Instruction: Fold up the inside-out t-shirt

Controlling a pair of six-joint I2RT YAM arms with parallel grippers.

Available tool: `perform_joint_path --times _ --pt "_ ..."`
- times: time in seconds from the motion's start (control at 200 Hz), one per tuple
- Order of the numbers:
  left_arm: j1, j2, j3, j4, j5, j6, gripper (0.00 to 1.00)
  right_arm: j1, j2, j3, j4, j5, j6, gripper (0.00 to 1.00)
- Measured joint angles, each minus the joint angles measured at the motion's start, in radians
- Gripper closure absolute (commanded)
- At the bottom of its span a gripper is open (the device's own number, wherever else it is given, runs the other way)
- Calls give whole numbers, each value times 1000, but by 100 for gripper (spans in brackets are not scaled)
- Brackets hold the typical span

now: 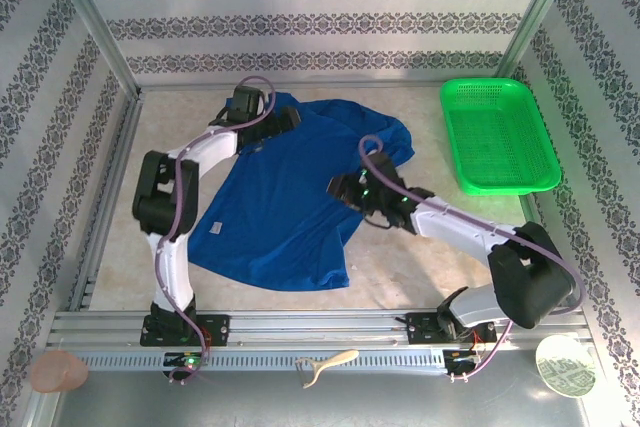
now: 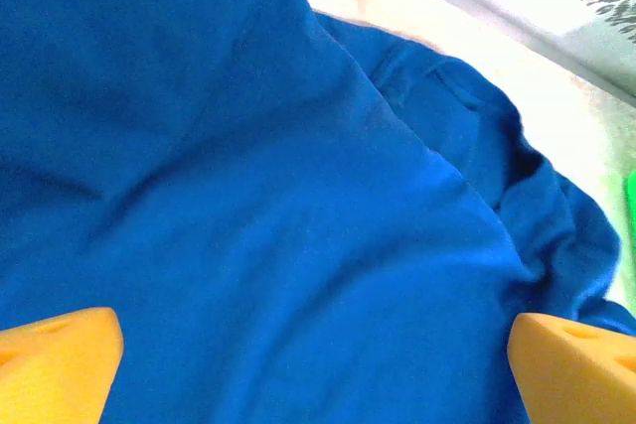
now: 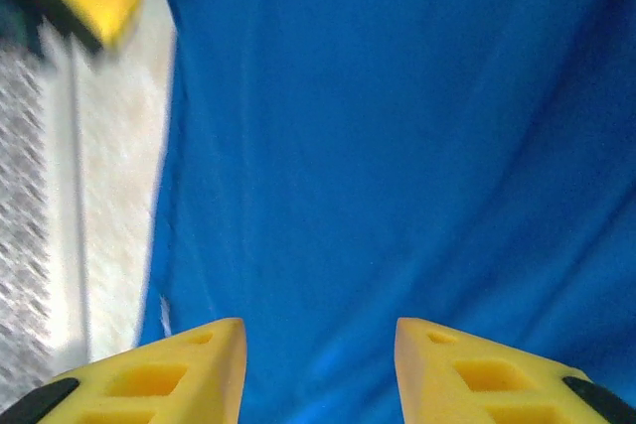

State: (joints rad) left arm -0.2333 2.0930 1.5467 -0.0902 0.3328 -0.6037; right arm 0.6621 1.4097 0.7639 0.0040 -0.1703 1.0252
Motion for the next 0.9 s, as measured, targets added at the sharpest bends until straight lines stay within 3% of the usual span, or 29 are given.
perform_joint_path --times 0.145,0.3,0.47,0.605,0.749,0.899 --pt "-2 137 132 -26 42 0 0 162 80 -38 87 66 58 56" --pt "2 193 143 -16 60 -41 0 192 205 -161 258 108 158 55" --pt "47 185 91 97 85 -129 0 148 167 -324 536 116 284 53" --pt "102 167 41 159 86 -160 0 67 100 -437 637 117 323 53" --pt "144 130 -26 196 86 -169 0 -45 -14 -493 571 122 309 49" --pt "150 110 -63 220 86 -180 0 -148 -172 -492 332 148 233 38"
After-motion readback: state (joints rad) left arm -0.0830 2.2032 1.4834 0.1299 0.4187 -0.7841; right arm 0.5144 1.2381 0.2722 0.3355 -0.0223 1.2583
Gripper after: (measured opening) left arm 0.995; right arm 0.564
